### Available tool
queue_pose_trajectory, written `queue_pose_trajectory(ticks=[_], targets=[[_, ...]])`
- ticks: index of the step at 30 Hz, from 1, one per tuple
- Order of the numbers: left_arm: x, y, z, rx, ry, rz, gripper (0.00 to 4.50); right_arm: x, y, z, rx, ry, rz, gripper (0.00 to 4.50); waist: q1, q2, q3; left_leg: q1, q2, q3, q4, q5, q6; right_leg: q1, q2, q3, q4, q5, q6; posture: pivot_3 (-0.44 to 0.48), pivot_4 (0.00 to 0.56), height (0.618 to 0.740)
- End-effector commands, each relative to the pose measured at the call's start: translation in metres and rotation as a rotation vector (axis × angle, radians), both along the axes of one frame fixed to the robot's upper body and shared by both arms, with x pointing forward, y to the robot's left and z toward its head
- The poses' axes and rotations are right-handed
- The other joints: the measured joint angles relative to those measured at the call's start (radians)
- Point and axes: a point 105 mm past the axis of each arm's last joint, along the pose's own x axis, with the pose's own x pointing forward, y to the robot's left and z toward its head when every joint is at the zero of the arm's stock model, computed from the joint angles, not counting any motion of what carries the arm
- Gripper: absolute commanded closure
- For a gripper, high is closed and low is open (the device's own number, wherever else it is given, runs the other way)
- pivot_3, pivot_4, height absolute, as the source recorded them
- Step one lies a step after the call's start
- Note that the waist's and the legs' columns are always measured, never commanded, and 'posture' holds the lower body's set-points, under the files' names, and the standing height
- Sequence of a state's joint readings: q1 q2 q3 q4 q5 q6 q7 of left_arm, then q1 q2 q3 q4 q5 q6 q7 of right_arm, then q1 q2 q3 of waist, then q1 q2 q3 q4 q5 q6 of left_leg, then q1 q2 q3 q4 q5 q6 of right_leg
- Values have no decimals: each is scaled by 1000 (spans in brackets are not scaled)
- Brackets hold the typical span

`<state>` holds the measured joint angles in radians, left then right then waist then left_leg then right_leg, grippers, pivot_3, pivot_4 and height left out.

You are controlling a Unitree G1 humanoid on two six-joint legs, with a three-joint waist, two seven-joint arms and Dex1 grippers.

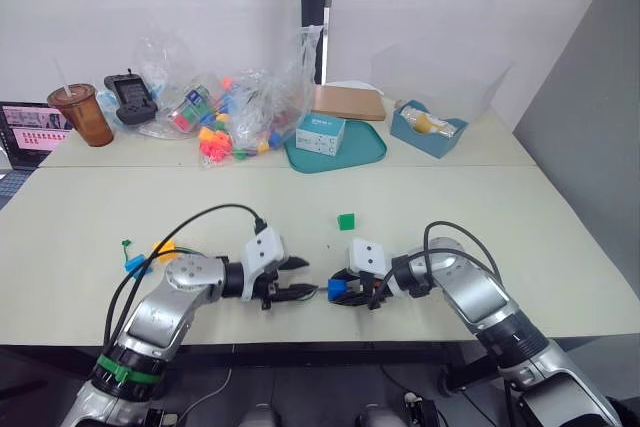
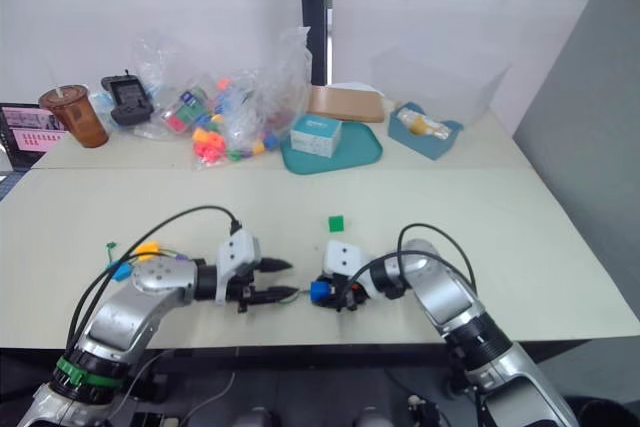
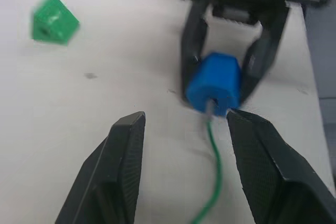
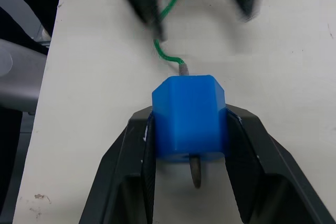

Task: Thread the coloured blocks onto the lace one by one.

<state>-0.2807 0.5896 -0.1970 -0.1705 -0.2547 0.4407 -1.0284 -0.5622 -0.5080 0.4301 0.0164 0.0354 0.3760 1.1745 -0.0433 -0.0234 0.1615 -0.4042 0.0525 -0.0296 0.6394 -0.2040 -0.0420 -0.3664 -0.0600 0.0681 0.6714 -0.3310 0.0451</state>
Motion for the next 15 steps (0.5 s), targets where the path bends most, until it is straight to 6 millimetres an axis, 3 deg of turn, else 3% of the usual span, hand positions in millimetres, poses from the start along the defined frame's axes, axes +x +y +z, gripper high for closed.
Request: queue_pose_trajectory(ticks=[1,5,12,13,15], targets=[[-4,-2,-8,3,9,-7,2058,-3,-3,-18,-66,36,-9,3195,2,0,0,0,0,0,0,0,0,0,0,0,0,0,0,0,150,740],[0,-3,-17,19,20,14,2058,-3,-3,-17,-63,37,-10,3195,5,0,0,0,0,0,0,0,0,0,0,0,0,0,0,0,150,740],[0,-12,-18,10,-7,-48,4251,0,-6,-16,-70,32,-16,3195,7,0,0,0,0,0,0,0,0,0,-1,0,0,0,0,0,150,740],[1,-14,-18,12,-15,-51,4464,0,-6,-16,-71,31,-17,3195,7,0,0,0,0,0,0,0,0,0,0,0,0,0,0,0,150,740],[5,-16,-16,10,-34,-51,4464,1,-6,-16,-71,30,-20,3195,8,0,0,0,0,0,0,0,0,0,-1,0,0,0,0,0,150,740]])
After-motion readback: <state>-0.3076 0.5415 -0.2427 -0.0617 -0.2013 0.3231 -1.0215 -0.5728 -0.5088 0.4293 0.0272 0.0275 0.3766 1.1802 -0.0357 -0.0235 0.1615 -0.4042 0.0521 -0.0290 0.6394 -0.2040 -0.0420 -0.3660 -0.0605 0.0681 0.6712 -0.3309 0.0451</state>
